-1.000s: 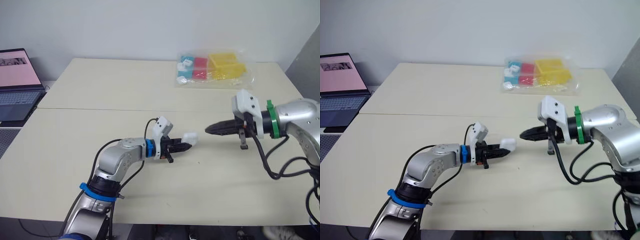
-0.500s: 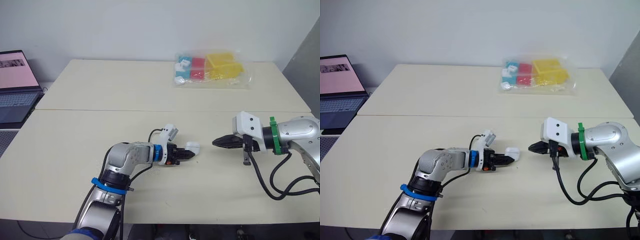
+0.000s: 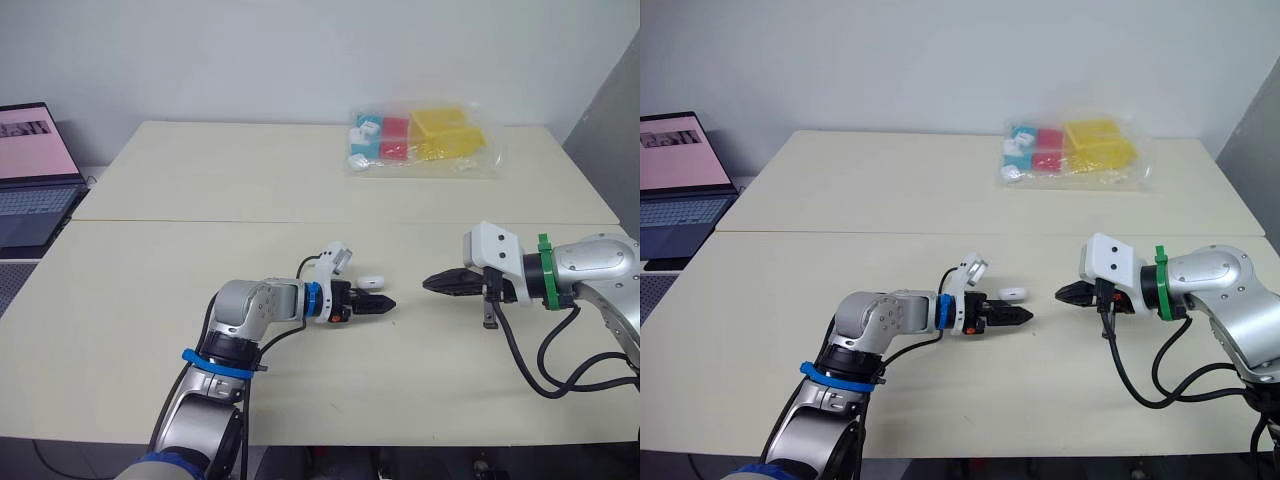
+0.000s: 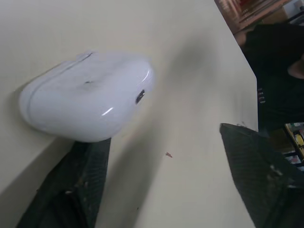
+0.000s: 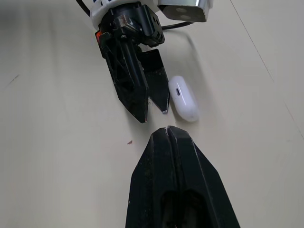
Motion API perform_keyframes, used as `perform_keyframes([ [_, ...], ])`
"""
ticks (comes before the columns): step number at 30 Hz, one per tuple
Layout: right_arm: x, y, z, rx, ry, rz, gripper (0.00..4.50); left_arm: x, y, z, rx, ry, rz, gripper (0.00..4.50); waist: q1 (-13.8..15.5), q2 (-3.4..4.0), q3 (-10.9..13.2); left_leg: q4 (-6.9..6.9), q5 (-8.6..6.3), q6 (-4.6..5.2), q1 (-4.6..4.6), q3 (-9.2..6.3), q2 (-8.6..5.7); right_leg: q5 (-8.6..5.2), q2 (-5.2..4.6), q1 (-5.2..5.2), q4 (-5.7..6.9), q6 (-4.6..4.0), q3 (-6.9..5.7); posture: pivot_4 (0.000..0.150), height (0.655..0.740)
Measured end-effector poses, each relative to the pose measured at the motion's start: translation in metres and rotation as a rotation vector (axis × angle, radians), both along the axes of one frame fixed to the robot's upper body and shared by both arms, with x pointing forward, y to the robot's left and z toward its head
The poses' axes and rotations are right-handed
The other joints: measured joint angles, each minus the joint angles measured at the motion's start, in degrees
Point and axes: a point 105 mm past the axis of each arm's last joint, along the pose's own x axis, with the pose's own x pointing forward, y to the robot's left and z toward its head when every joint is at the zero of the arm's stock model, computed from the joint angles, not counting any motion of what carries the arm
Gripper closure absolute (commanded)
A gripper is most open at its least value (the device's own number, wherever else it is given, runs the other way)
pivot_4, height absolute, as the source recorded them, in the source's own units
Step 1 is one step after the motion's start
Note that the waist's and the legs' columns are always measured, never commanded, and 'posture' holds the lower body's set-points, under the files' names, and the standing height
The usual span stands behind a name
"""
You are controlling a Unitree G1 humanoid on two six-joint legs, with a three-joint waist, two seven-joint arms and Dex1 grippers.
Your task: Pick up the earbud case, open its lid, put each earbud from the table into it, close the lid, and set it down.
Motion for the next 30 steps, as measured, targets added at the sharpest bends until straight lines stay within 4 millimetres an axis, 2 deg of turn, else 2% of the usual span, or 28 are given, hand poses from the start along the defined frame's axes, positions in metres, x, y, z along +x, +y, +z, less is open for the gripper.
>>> perform_keyframes([
  [2,-0.001,0.001,0.0,0.008,0.014,0.002,4.5,0.0,0.005,0.0,0.025,-0.024,-0.007,0.01,-0.17,-0.01,-0.01,0.0,0.01,-0.01,0.04,-0.01,0.04,0.03,0.0,0.0,0.02,-0.03,0.03,0.15,0.74],
  [9,-0.003,-0.001,0.003,0.014,0.026,0.012,4.5,-0.005,0.054,0.0,0.148,-0.147,0.009,0.01,-1.68,-0.01,-0.01,-0.17,0.0,-0.01,0.13,0.01,0.2,-0.02,0.09,-0.06,0.03,-0.12,0.08,0.15,0.74],
  [12,-0.001,-0.004,0.004,0.005,0.008,0.012,4.5,-0.01,0.069,0.0,0.193,-0.184,0.011,0.01,-1.53,-0.01,-0.01,-0.26,0.01,-0.01,0.14,0.01,0.18,-0.03,0.07,-0.06,0.01,-0.14,0.07,0.15,0.74],
  [15,0.001,-0.005,0.005,0.002,0.0,0.008,3.94,-0.021,0.087,-0.002,0.248,-0.265,0.001,0.0,-1.68,-0.02,0.0,-0.38,0.0,-0.01,0.15,0.14,0.17,-0.04,0.03,-0.12,-0.07,-0.14,0.2,0.15,0.74],
  [18,0.001,-0.007,0.004,0.009,0.022,0.009,2.96,-0.027,0.123,0.0,0.368,-0.407,-0.003,0.0,-1.33,-0.02,0.01,-0.65,0.03,-0.05,0.18,0.18,0.14,-0.1,-0.02,-0.22,-0.1,-0.25,0.22,0.15,0.74],
  [20,-0.001,-0.007,0.004,0.008,0.032,0.018,2.25,-0.025,0.137,0.01,0.4,-0.485,0.002,0.0,-0.9,-0.03,0.01,-0.68,0.03,-0.05,0.1,0.11,0.15,-0.13,-0.03,-0.24,-0.14,-0.31,0.11,0.15,0.74],
  [26,-0.007,-0.011,0.013,0.01,0.047,0.04,0.15,-0.024,0.164,0.051,0.407,-0.709,0.012,0.0,0.19,-0.03,0.01,-0.67,0.03,-0.05,-0.27,0.12,0.12,-0.08,-0.15,-0.41,-0.41,-0.36,0.02,0.15,0.74],
  [30,-0.01,-0.014,0.022,0.033,0.059,0.039,0.07,-0.035,0.178,0.065,0.436,-0.755,-0.029,0.0,0.19,-0.03,0.01,-0.73,0.02,-0.05,-0.29,0.13,0.1,0.02,-0.18,-0.42,-0.48,-0.53,-0.01,0.15,0.74],
])
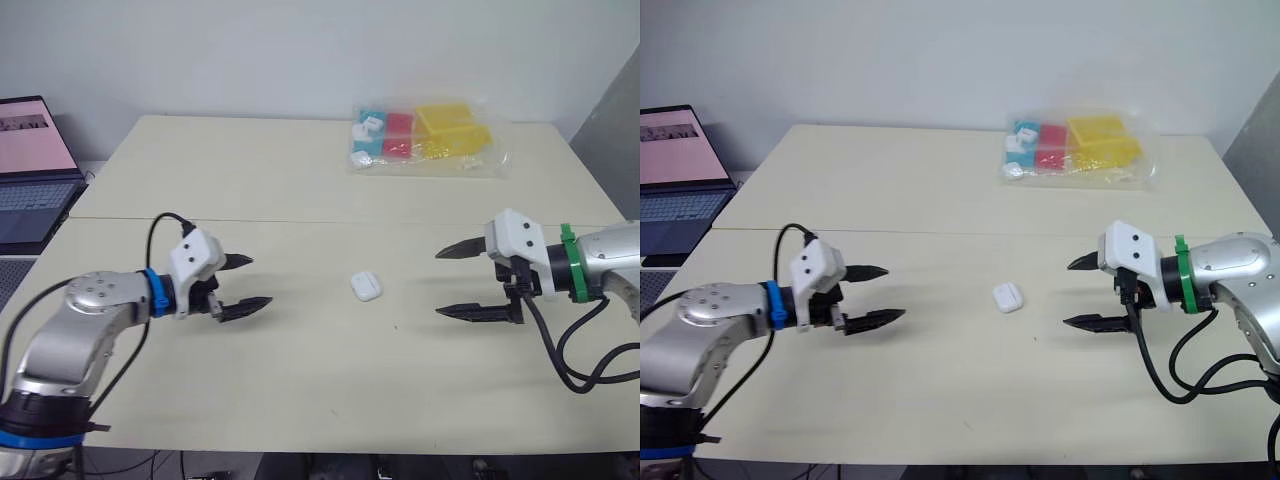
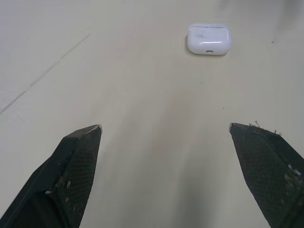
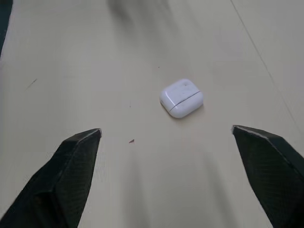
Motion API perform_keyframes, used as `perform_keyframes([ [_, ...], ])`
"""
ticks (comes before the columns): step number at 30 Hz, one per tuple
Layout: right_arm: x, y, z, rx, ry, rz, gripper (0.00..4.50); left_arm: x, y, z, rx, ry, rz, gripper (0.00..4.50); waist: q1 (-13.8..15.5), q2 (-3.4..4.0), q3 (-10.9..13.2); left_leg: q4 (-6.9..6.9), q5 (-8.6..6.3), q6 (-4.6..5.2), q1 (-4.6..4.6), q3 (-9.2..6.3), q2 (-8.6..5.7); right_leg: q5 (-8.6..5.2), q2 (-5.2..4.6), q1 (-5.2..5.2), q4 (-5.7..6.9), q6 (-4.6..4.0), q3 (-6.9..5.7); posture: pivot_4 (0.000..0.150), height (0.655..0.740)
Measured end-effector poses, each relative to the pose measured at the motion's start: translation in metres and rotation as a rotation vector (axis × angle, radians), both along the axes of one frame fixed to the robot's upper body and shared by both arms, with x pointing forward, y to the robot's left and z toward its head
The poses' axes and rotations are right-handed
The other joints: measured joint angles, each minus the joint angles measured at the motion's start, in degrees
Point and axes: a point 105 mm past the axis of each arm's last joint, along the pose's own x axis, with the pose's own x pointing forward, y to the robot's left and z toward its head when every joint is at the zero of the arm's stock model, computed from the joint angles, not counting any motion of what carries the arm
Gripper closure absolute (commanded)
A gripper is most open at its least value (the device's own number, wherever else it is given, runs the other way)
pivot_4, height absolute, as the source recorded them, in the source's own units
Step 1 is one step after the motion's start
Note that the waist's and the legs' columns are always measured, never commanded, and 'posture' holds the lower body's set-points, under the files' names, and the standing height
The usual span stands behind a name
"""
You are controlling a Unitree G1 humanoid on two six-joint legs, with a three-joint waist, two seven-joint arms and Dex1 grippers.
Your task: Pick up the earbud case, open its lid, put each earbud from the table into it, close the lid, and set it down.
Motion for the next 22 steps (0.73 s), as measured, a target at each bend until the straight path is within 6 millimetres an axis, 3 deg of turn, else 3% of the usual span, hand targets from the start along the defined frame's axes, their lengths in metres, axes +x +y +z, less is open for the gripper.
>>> perform_keyframes([
  [4,-0.013,-0.006,0.01,-0.026,0.014,0.051,0.07,-0.007,0.012,0.004,0.076,-0.006,0.019,0.0,0.02,0.0,0.01,-0.05,0.0,0.01,-0.02,-0.06,0.02,-0.07,0.02,0.0,-0.09,0.12,-0.07,0.15,0.74],
  [13,-0.012,-0.021,0.008,-0.099,-0.057,0.076,0.07,-0.022,0.002,0.0,0.118,-0.015,-0.029,0.0,0.01,0.0,0.0,-0.04,0.0,0.01,0.0,0.0,0.03,-0.06,0.04,0.11,-0.3,0.39,-0.02,0.15,0.74],
  [22,-0.01,-0.019,0.009,-0.1,-0.072,0.094,0.07,-0.027,-0.004,0.006,0.089,-0.023,-0.055,0.0,0.01,0.0,0.0,-0.04,0.0,0.01,-0.01,-0.01,0.04,-0.04,0.05,0.11,-0.31,0.35,-0.02,0.15,0.74],
])
